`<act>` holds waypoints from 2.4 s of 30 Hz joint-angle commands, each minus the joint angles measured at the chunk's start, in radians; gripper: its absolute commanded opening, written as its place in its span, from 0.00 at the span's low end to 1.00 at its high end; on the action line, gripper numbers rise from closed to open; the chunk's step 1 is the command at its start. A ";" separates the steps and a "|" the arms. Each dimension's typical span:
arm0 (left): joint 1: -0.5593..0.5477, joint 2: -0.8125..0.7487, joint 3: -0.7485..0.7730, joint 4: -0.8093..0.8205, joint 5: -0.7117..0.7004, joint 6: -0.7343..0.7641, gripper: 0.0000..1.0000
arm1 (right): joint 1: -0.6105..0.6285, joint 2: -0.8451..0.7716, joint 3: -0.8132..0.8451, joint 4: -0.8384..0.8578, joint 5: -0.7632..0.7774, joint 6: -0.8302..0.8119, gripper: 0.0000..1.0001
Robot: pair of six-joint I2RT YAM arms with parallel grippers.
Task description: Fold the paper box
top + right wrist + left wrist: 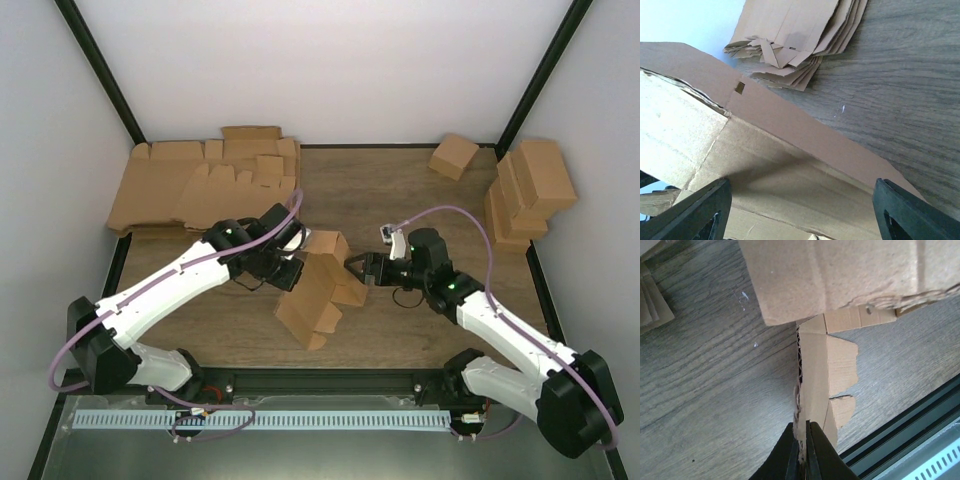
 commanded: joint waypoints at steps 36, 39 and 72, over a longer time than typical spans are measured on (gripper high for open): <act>-0.055 -0.022 0.092 0.083 0.006 -0.012 0.46 | -0.007 -0.032 -0.016 -0.055 0.089 -0.040 0.67; 0.025 -0.079 0.061 0.140 0.100 -0.017 0.52 | -0.007 -0.023 -0.009 -0.047 0.076 -0.045 0.67; 0.344 0.065 -0.296 0.753 0.734 -0.131 0.33 | -0.008 0.045 0.053 -0.034 0.040 -0.064 0.66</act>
